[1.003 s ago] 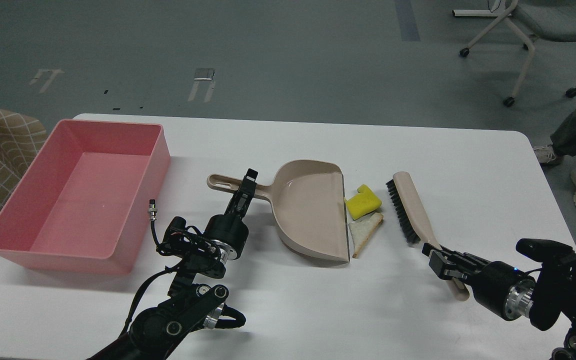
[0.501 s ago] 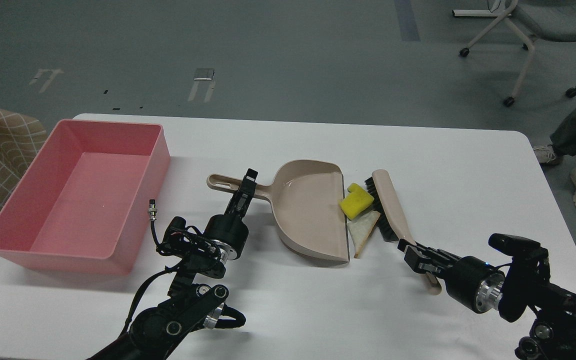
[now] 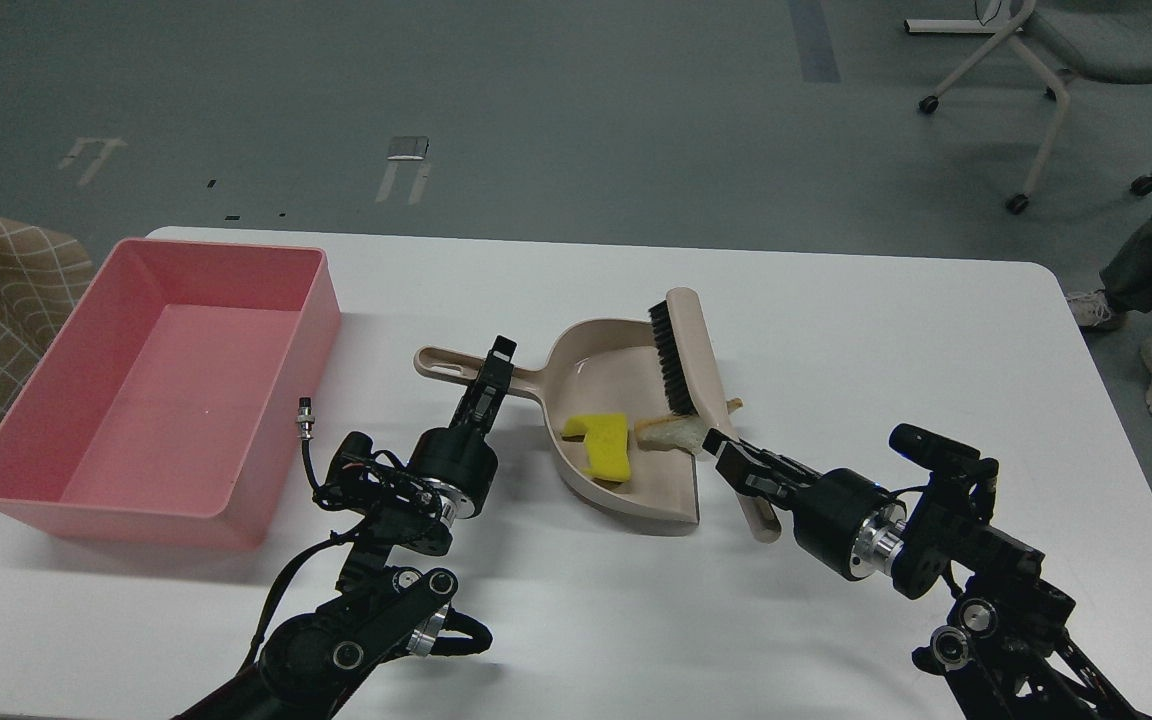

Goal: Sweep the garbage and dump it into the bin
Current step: 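Sweep the brush across the dustpan, pushing the sponge and scrap inward, then raise the brush away from the dustpan with the right gripper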

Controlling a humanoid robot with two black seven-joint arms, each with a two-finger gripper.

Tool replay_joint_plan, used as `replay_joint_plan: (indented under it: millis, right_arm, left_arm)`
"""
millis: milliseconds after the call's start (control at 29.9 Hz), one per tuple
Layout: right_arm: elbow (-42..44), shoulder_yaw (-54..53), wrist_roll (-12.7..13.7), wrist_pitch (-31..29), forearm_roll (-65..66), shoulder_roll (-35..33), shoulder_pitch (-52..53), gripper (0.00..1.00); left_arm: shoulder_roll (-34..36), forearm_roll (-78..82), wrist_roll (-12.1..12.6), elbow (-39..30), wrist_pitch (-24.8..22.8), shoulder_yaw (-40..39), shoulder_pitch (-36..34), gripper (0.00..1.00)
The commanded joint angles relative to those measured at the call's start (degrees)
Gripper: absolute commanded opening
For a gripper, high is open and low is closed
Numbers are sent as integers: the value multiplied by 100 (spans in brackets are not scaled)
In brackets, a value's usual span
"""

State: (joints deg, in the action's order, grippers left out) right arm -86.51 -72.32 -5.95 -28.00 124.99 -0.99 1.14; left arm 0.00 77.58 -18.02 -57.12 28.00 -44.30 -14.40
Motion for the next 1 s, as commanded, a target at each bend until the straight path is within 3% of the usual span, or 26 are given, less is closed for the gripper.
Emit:
replay_joint_plan:
  millis: [0, 769, 969]
  right_arm:
    - [-59, -28, 50, 0, 1, 99, 53, 0]
    - [-920, -819, 41, 0, 1, 99, 467, 1]
    - [-938, -836, -3, 0, 1, -392, 150, 1]
  left_arm:
    - [0, 3, 0, -1, 0, 0, -11, 18]
    - [0, -6, 0, 8, 0, 0, -19, 18]
    - [0, -6, 0, 17, 0, 0, -19, 18]
